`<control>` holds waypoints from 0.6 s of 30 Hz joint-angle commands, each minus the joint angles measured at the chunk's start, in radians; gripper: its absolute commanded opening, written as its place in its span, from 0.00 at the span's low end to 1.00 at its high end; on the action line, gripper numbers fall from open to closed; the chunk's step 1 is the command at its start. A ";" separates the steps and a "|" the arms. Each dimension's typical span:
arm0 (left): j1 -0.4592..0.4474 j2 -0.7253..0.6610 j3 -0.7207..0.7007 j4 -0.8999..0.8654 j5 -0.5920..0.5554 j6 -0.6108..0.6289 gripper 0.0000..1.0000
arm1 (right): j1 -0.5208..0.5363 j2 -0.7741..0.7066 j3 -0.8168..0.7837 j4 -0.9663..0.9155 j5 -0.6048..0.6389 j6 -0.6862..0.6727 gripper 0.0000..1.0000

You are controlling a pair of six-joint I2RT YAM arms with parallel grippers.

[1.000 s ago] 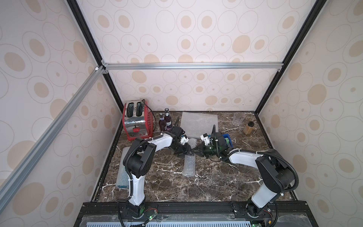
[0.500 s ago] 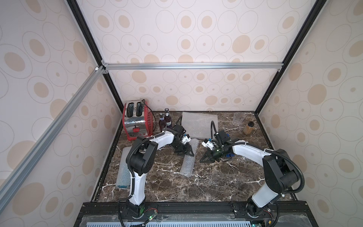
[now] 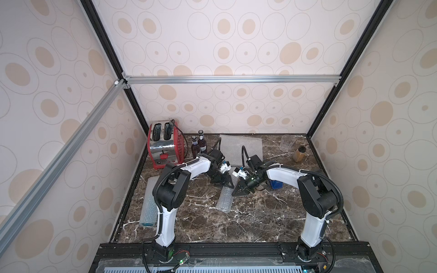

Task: Wrap wine bottles in bubble wrap
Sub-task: Stick the tape on the bubble wrap.

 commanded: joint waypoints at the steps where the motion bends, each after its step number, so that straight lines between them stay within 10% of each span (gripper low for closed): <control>1: -0.017 0.054 -0.007 -0.082 -0.069 0.041 0.41 | 0.001 0.039 0.030 -0.049 -0.021 -0.045 0.00; 18: -0.047 0.078 -0.028 -0.073 -0.107 0.041 0.41 | -0.029 0.152 0.073 -0.116 0.058 -0.054 0.00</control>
